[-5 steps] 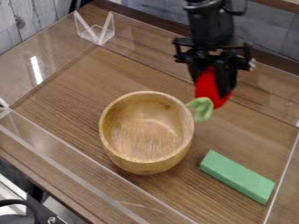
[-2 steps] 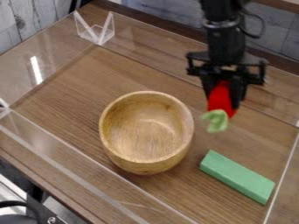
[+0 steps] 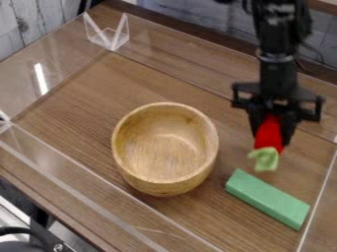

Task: Move the red fruit to the right

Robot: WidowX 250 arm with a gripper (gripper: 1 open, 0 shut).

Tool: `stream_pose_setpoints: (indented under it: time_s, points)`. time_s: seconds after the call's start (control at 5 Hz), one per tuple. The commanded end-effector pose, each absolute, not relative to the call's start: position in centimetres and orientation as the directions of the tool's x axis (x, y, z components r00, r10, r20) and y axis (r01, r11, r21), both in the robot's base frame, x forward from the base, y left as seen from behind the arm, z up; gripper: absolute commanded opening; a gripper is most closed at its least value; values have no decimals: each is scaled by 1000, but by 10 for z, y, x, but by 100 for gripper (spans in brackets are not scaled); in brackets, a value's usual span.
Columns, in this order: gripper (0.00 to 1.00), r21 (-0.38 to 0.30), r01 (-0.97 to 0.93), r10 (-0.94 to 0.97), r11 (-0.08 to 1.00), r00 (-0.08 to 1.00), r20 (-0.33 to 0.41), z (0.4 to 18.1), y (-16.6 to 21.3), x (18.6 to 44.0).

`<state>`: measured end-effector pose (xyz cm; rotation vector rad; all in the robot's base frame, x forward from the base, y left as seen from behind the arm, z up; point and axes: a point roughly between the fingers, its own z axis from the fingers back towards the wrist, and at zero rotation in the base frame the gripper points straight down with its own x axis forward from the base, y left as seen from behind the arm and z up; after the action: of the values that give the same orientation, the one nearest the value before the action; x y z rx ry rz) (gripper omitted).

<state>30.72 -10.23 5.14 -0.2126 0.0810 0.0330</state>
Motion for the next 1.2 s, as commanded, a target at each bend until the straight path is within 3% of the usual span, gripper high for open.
stream_pose_setpoints:
  time_s: [0.0,0.4,0.6,0.8,1.0]
  points:
    - [0,-207,-9,6,978,1000,-18,59,-105,329]
    - [0,-180,-6,3,984,1000,-18,62,-88,331]
    - [100,-172,-31,28,985,999,-20,60,-88,330]
    - [0,-163,-56,54,985,998,-19,61,-90,327]
    - [100,-152,-27,25,988,1000,-15,63,-88,325]
